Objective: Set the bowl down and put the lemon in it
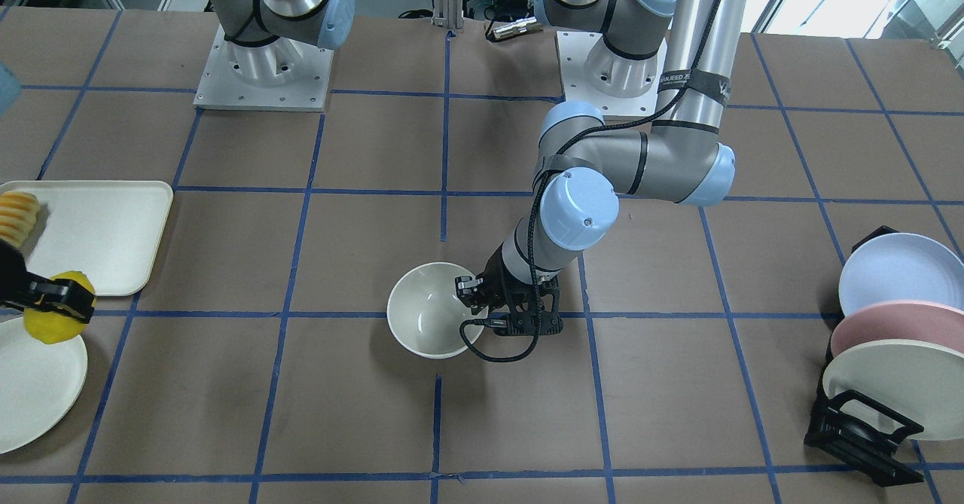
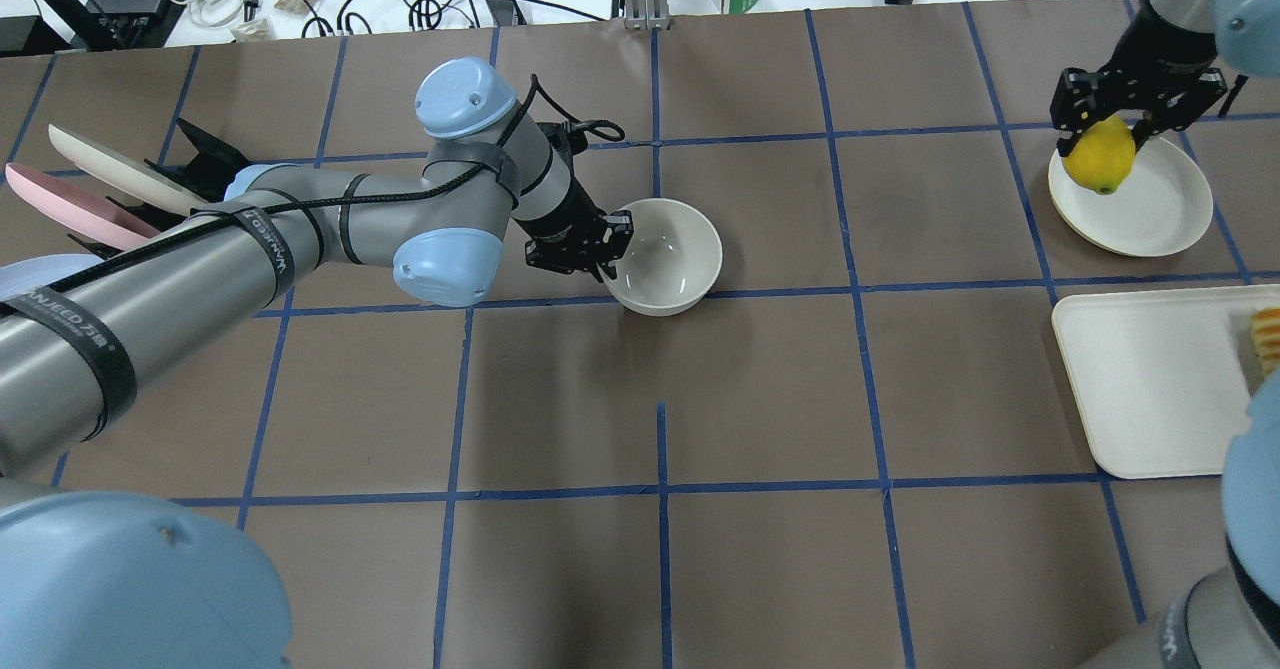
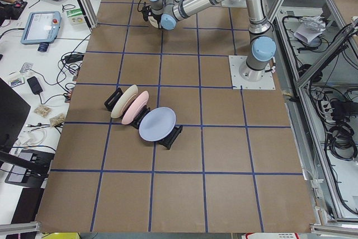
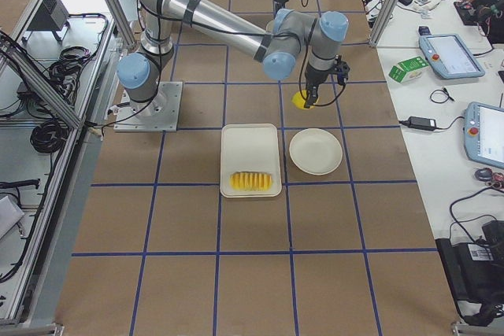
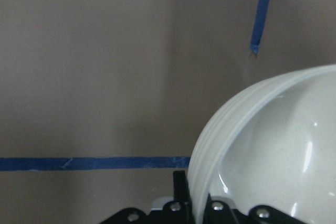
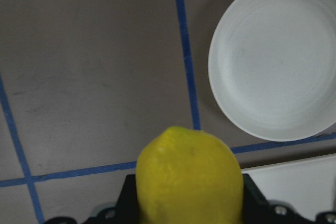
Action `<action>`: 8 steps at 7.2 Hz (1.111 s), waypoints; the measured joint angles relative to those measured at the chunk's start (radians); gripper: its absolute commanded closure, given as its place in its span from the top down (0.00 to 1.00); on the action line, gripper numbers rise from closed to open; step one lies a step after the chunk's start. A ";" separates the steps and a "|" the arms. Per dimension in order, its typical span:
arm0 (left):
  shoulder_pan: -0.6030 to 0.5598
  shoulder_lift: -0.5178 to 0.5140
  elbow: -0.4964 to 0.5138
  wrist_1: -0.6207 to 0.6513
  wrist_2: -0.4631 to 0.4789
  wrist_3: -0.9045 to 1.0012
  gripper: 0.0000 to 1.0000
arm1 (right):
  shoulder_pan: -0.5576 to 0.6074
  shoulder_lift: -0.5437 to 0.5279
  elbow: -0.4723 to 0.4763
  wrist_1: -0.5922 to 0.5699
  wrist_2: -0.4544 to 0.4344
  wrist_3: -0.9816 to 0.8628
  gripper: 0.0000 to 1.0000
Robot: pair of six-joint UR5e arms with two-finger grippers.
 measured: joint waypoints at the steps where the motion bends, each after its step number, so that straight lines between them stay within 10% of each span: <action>1: 0.000 -0.001 -0.002 0.005 0.002 0.005 0.75 | 0.058 -0.025 0.001 0.024 0.004 0.070 0.00; 4: 0.059 0.058 0.019 -0.051 0.026 0.047 0.84 | 0.226 -0.073 0.001 0.044 0.054 0.219 0.00; 8: 0.193 0.266 0.182 -0.550 0.234 0.260 0.86 | 0.385 -0.046 0.005 -0.009 0.161 0.457 0.00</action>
